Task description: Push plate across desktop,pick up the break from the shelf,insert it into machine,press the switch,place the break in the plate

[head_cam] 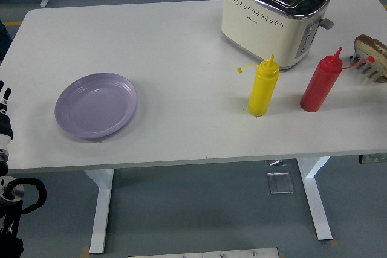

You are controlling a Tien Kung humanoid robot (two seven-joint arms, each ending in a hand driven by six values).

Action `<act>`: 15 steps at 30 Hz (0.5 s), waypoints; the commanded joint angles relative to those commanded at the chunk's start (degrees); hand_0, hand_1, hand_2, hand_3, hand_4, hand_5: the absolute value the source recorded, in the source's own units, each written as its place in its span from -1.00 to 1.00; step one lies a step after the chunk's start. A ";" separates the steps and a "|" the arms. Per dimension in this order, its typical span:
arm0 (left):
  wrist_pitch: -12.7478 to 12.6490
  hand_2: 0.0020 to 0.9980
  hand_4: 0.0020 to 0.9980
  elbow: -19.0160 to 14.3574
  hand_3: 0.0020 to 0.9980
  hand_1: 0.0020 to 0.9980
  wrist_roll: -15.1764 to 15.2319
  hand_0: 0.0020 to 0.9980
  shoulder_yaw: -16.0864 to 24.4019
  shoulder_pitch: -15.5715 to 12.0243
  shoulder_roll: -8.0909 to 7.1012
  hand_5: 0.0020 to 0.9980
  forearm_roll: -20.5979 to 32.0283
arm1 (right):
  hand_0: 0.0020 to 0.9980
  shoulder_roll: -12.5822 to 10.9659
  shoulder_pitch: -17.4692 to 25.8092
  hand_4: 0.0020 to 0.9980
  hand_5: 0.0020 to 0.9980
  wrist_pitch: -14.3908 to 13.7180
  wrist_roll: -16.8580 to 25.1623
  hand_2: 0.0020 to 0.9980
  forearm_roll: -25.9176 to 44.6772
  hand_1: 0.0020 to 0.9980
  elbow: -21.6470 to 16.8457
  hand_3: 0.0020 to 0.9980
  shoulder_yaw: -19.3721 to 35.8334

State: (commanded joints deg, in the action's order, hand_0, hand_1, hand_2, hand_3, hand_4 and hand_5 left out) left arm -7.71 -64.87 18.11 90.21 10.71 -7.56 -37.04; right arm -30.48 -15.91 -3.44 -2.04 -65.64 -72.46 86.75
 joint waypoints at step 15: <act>3.99 0.79 0.20 9.75 0.61 0.82 -0.39 0.87 -5.43 5.00 -0.82 1.00 1.08 | 0.80 -0.72 -1.52 0.53 -0.37 5.35 -3.08 0.76 -26.33 0.74 0.88 0.77 -4.03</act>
State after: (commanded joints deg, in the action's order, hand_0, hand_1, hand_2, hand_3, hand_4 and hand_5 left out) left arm -3.72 -55.12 17.71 84.77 15.71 -8.38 -35.96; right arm -31.19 -17.43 1.91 -5.13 -91.96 -71.58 82.72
